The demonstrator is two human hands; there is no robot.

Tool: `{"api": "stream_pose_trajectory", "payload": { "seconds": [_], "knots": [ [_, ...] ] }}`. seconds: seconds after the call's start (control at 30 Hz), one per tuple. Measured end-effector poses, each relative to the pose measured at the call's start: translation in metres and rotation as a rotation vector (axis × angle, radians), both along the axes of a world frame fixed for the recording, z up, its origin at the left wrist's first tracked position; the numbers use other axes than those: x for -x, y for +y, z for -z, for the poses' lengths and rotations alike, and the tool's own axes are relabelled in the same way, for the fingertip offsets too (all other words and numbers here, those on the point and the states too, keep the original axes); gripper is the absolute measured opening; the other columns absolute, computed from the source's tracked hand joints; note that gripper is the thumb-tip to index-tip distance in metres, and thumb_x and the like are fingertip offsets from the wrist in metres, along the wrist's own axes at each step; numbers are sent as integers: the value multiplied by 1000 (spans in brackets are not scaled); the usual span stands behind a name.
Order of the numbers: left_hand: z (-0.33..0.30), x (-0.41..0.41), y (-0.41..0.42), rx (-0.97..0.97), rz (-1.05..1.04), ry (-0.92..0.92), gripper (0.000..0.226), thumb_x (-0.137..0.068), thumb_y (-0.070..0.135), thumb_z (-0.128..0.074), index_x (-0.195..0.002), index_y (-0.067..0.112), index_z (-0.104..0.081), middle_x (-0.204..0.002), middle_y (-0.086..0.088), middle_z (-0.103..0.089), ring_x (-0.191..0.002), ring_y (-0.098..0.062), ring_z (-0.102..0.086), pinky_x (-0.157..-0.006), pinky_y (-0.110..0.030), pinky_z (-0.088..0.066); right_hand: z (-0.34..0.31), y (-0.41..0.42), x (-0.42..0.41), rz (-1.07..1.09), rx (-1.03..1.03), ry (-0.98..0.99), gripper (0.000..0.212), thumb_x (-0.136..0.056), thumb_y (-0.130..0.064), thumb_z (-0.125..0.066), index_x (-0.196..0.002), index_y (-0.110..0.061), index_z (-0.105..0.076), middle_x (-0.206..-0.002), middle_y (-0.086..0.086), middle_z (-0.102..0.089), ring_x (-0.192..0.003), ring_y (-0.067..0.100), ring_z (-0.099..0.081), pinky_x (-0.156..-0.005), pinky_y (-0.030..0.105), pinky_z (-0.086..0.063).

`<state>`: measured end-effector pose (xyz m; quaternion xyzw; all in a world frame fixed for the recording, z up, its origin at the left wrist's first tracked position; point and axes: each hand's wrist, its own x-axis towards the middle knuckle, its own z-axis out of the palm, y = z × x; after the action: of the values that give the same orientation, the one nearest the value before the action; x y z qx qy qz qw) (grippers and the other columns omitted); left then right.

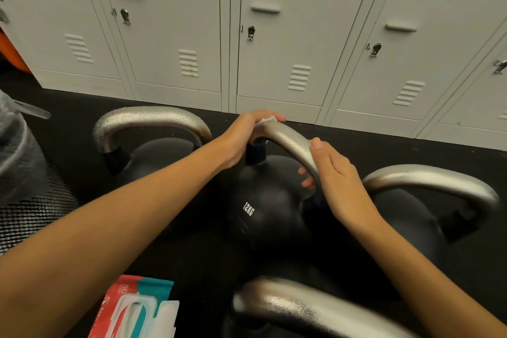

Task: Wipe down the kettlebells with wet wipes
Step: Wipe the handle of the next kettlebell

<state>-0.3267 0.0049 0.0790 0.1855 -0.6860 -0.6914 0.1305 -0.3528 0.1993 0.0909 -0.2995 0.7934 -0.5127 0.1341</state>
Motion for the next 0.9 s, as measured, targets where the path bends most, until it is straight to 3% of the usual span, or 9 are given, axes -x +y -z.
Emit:
{"api": "stream_pose_trajectory", "payload": {
  "seconds": [0.1,0.23,0.4,0.53,0.6,0.67,0.77,0.83,0.9],
  "knots": [
    [0,2,-2,2,-48,-41,31,-88,39,-47,-93,17,-69,-105,-13,-64,-99,-22,-56,-95,-34,-43,0,0,0,-2,1,0,32,-104,-46,-29,-93,-35,-57,-84,0,-68,-67,8,-63,-60,7,-43],
    [28,-6,-3,-149,-81,-60,35,-97,32,-38,-97,13,-67,-95,-8,-67,-105,-23,-58,-109,-42,-35,0,1,0,-4,6,-2,34,-105,-45,-29,-95,-31,-59,-83,1,-68,-66,7,-62,-60,8,-44],
    [48,-12,2,-177,-212,-244,48,-99,45,-31,-133,18,-53,-139,-11,-49,-133,-24,-39,-117,-46,-20,1,2,1,-10,1,-8,36,-104,-46,-29,-98,-28,-60,-83,1,-68,-68,9,-63,-65,14,-46],
    [47,-11,8,-216,-258,-202,66,-91,57,-30,-142,17,-44,-141,-8,-49,-136,-21,-38,-118,-44,-18,2,2,1,-8,9,6,38,-105,-45,-30,-96,-25,-61,-80,1,-67,-64,6,-61,-62,11,-45],
    [34,-11,10,-169,-252,-118,60,-90,53,-35,-136,18,-51,-133,-9,-55,-128,-21,-46,-115,-42,-26,2,2,1,-8,14,6,37,-105,-45,-30,-95,-26,-60,-81,1,-67,-64,6,-61,-61,10,-44],
    [16,-8,12,-37,-205,-37,44,-90,46,-39,-114,19,-65,-116,-7,-64,-112,-20,-56,-102,-33,-39,3,1,1,-10,14,7,36,-105,-45,-30,-94,-28,-60,-81,1,-67,-64,6,-61,-61,10,-45],
    [-4,-1,13,199,-147,-8,35,-98,30,-37,-99,10,-66,-90,-3,-60,-87,-17,-53,-81,-26,-41,3,2,1,-15,20,14,35,-105,-45,-30,-92,-30,-58,-81,2,-67,-64,6,-62,-60,9,-44],
    [-5,3,10,212,-130,-29,35,-98,30,-38,-98,6,-63,-87,-5,-57,-85,-17,-51,-80,-27,-40,3,3,1,-19,20,17,35,-105,-45,-30,-91,-29,-58,-80,2,-67,-65,7,-62,-60,8,-44],
    [3,1,5,93,-127,-66,31,-98,30,-39,-94,10,-62,-89,-4,-60,-90,-17,-54,-89,-29,-39,4,3,1,-19,23,16,35,-104,-46,-30,-92,-29,-59,-81,1,-67,-66,8,-63,-62,10,-45]
  ]
}}
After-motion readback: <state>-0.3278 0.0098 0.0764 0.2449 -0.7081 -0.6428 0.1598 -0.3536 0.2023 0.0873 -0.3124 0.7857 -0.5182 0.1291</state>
